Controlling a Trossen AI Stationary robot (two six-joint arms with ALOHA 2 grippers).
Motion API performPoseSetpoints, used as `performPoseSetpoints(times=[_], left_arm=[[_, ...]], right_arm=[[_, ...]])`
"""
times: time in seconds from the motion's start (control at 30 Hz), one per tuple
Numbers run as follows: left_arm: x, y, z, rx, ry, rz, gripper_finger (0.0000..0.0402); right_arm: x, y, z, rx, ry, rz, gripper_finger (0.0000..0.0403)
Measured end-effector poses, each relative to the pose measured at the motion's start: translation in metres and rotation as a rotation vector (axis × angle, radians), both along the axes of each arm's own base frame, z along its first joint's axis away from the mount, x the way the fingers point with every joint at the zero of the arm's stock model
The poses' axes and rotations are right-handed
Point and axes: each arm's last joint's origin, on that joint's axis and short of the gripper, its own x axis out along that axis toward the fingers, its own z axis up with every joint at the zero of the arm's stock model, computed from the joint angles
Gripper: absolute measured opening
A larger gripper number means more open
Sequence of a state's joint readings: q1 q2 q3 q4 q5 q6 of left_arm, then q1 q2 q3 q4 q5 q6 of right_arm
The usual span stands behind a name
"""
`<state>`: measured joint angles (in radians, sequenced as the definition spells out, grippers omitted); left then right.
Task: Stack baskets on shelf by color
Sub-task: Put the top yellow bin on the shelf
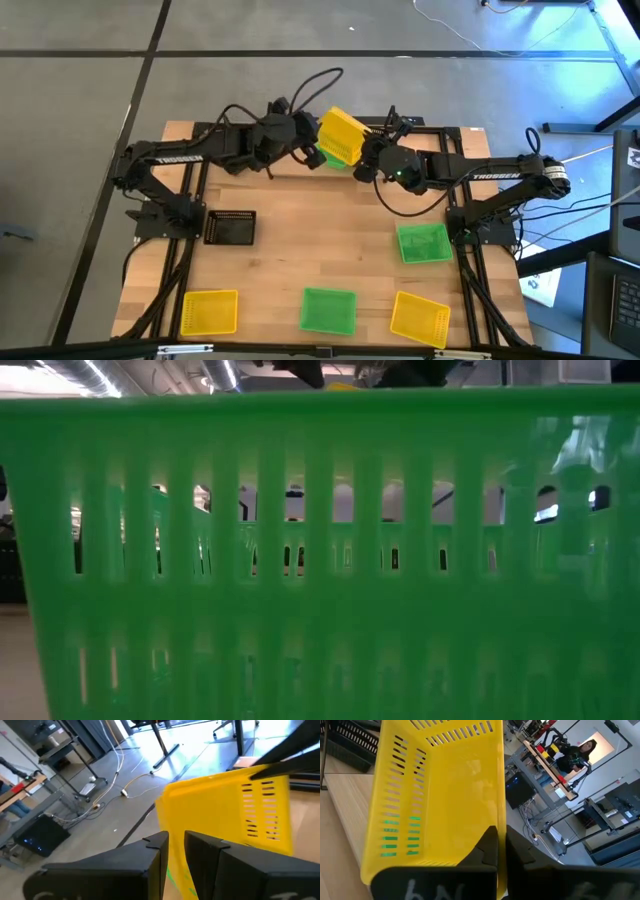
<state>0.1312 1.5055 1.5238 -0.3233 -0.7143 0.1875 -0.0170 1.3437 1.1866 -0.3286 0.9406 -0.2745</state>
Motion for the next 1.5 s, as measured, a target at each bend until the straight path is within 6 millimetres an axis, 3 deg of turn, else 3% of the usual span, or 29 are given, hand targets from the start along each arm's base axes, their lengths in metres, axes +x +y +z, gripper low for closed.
performPoseSetpoints(times=[0.83, 1.03, 1.5], left_arm=[[0.009, 0.031, -0.017, -0.043, 0.045, -0.008, 0.0055], [0.011, 0.032, -0.018, -0.043, 0.048, 0.003, 0.0008], [-0.011, 0.036, 0.008, -0.072, 0.253, 0.015, 0.0001]], right_arm=[[0.001, 0.001, 0.001, 0.012, -0.02, 0.024, 0.0], [0.002, 0.001, 0.001, 0.023, -0.014, 0.054, 0.0002], [0.006, 0.003, 0.004, 0.02, -0.021, 0.148, 0.0092]])
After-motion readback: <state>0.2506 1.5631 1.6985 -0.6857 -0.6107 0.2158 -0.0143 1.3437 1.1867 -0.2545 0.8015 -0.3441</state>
